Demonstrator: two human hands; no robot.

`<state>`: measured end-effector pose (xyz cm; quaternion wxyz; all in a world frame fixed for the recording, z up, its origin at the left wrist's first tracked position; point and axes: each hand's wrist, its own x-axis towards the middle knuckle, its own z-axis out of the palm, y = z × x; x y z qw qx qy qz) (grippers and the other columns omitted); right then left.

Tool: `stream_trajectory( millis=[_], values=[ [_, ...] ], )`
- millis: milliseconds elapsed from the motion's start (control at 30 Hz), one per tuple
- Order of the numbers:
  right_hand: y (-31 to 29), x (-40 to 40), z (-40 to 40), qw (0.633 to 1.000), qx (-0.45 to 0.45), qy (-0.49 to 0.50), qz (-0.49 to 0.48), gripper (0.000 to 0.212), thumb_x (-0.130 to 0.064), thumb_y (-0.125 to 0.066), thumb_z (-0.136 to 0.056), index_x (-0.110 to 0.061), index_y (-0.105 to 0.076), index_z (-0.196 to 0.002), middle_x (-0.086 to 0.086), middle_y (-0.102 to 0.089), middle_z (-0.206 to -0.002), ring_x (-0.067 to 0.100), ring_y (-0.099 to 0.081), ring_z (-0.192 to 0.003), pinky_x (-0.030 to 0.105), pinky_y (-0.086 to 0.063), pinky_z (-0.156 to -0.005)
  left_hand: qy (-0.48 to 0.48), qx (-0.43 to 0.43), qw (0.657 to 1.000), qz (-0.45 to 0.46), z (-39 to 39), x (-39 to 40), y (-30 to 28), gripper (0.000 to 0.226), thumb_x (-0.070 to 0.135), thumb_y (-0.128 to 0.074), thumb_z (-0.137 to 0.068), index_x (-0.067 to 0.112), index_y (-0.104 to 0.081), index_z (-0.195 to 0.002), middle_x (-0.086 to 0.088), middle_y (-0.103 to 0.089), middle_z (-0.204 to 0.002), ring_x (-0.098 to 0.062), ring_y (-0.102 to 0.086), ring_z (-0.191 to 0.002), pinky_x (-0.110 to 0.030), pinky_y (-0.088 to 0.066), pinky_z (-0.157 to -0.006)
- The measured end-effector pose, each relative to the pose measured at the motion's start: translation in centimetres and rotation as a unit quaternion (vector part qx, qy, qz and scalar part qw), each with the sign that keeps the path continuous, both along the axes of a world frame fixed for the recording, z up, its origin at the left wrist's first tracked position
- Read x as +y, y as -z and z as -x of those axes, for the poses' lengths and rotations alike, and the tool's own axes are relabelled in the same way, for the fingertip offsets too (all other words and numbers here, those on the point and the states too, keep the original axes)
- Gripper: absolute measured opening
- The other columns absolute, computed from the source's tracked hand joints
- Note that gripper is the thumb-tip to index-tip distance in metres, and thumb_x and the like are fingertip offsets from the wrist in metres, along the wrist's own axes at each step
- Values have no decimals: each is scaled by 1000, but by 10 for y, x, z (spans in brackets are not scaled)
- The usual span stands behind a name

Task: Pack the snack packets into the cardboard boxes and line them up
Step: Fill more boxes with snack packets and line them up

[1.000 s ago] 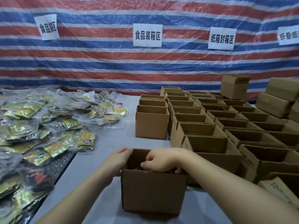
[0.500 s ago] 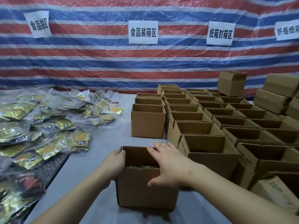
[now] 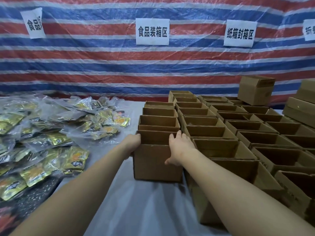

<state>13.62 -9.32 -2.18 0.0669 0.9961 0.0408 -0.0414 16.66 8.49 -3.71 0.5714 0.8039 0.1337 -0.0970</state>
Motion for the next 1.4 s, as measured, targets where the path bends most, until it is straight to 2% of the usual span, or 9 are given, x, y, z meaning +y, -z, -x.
stream_trajectory(
  millis=[167, 367, 600, 800, 1000, 1133, 1233, 1333, 1400],
  values=[
    [2, -7, -41, 1000, -10, 0, 10, 116, -55, -78, -81, -13, -5, -161, 23, -4, -167, 40, -8, -154, 48, -14, -124, -2, -10, 1000, -5, -40, -7, 3, 41, 38, -25, -106, 8, -45, -124, -18, -63, -113, -31, -64, -101, -47, -56, -90],
    [5, -12, -70, 1000, -14, -3, 3, 115, -55, -79, -79, -15, -8, -161, 21, -4, -167, 39, -8, -154, 47, -14, -124, -12, -26, 1000, -11, -69, -11, 8, 36, 28, -24, -103, 6, -52, -110, -15, -64, -97, -29, -64, -94, -44, -56, -86],
    [5, -12, -86, 998, -27, -13, 48, 110, -63, -72, -81, -16, -13, -161, 21, -10, -167, 38, -10, -154, 50, -9, -124, -11, -25, 999, -19, -90, -11, 10, 37, 29, -23, -103, 7, -49, -118, -16, -64, -105, -30, -62, -99, -47, -55, -89],
    [3, -12, -94, 999, -26, -11, 30, 109, -60, -74, -82, -16, -13, -161, 20, -7, -167, 39, -11, -154, 47, -17, -124, -16, -31, 999, -27, -102, -11, 9, 37, 32, -22, -105, 8, -46, -119, -13, -62, -101, -28, -61, -96, -45, -54, -87],
    [2, -11, -104, 999, -19, -11, 26, 105, -64, -73, -80, -20, -20, -159, 20, -7, -167, 40, -13, -153, 52, -16, -123, -15, -26, 999, -39, -106, -11, 3, 56, 48, -27, -104, 5, -45, -134, -16, -61, -121, -33, -59, -109, -44, -52, -83],
    [-12, -14, -100, 1000, 9, -9, 11, 101, -80, -52, -82, -23, -21, -159, 18, -9, -167, 41, -14, -152, 60, -7, -122, -51, -139, 971, -186, -95, -10, -7, 68, 59, -29, -101, 2, -50, -134, -17, -60, -126, -32, -60, -113, -45, -52, -93],
    [-22, -27, -78, 996, -54, -38, -67, 80, -74, -38, -93, -21, -37, -152, 13, -38, -157, 34, -35, -145, 55, -23, -120, -68, -252, 933, -248, -76, -15, -16, 50, 48, -36, -102, 7, -56, -121, -10, -65, -110, -21, -64, -94, -40, -56, -82],
    [-32, -51, -49, 979, -123, -42, -154, 53, -61, -41, -99, -23, -55, -133, 3, -63, -125, 24, -60, -114, 44, -50, -99, -18, -300, 913, -278, -56, -31, -32, 21, 37, -44, -102, 21, -55, -108, 2, -63, -98, -5, -57, -79, -27, -50, -67],
    [-38, -72, -34, 964, -150, -21, -220, 32, -53, -48, -100, -28, -61, -114, -4, -66, -103, 14, -64, -93, 38, -57, -83, 20, -316, 907, -277, -46, -52, -44, 15, 35, -44, -103, 25, -55, -106, 4, -63, -97, -6, -58, -83, -26, -50, -70]
  ],
)
